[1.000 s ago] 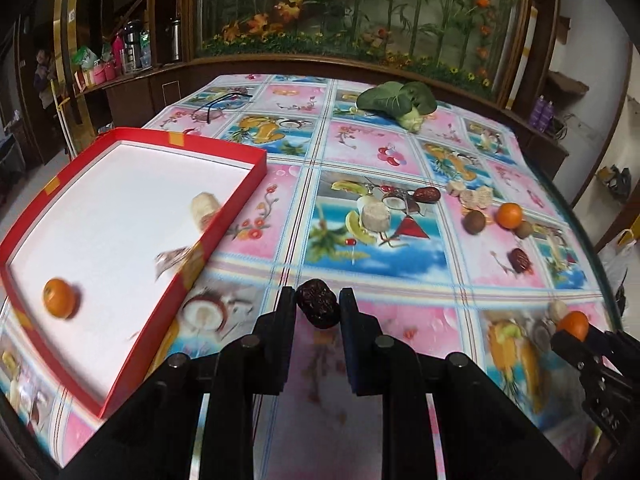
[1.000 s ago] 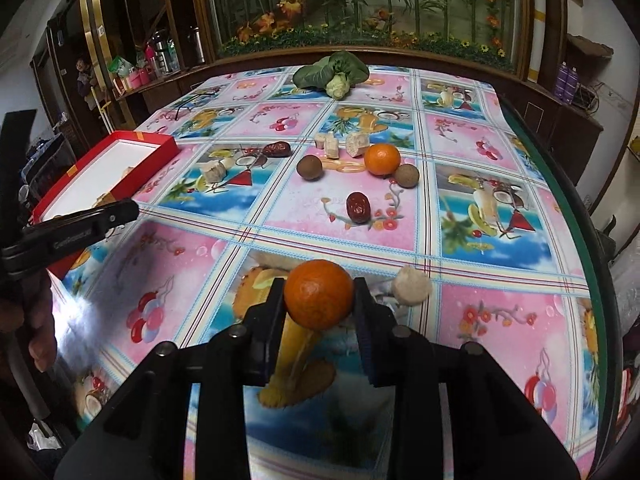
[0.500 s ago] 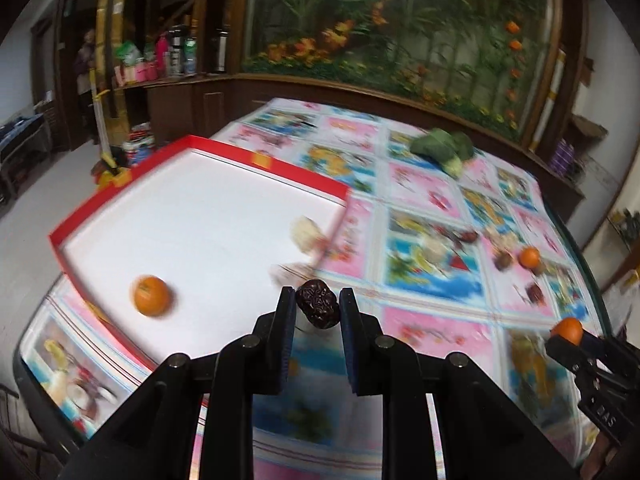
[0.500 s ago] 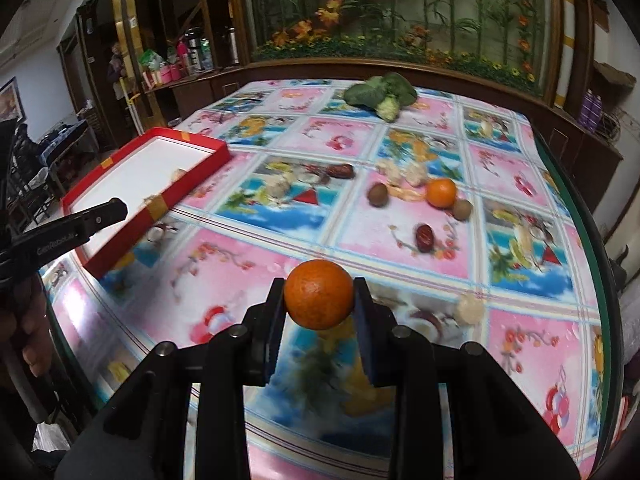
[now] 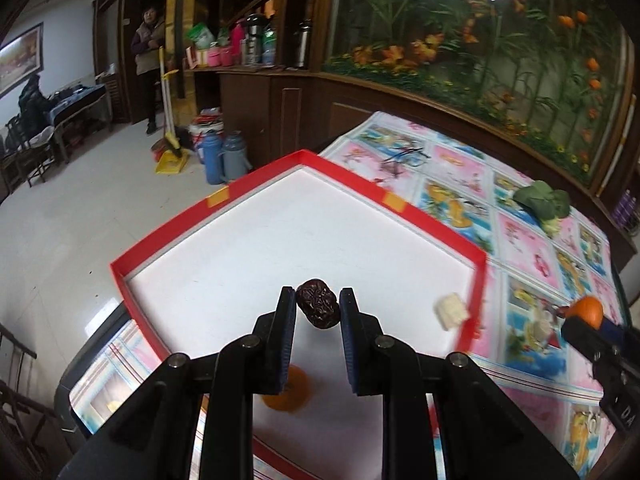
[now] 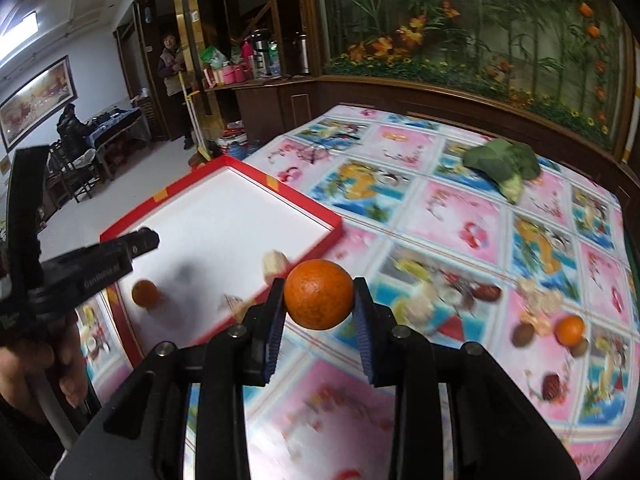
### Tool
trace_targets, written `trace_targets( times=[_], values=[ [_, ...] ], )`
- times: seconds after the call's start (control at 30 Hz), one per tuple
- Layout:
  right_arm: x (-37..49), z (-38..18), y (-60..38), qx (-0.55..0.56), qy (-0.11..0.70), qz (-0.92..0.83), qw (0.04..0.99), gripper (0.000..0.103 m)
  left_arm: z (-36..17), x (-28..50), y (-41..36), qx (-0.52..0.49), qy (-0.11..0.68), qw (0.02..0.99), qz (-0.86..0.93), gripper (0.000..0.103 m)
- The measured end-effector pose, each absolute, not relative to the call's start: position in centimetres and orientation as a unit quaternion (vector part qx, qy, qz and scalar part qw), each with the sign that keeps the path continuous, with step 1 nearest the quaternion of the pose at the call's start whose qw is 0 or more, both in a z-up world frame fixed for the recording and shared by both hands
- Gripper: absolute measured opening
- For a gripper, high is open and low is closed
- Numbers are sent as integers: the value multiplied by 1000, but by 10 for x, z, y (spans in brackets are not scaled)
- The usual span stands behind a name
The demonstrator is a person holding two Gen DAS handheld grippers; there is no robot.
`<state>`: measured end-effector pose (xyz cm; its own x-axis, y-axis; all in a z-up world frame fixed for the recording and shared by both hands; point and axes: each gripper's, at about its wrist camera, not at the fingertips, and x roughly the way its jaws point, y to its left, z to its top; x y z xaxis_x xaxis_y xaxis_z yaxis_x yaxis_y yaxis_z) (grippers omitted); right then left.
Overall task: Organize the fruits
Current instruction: 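Carry the date and orange into the red tray and open both tools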
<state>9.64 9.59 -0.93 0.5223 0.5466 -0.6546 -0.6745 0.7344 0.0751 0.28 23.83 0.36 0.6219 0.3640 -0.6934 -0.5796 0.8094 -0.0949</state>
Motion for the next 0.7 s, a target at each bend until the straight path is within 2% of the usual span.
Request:
trace_targets(
  times=[0.4,0.7],
  values=[
    [125,-24,182,-116,369,380,840,35,-10,2,272,-169,366,867,293,21],
    [136,-40,208,-135,393,379,827,35,-16,2,283,-173,380,858,299,21]
  ],
)
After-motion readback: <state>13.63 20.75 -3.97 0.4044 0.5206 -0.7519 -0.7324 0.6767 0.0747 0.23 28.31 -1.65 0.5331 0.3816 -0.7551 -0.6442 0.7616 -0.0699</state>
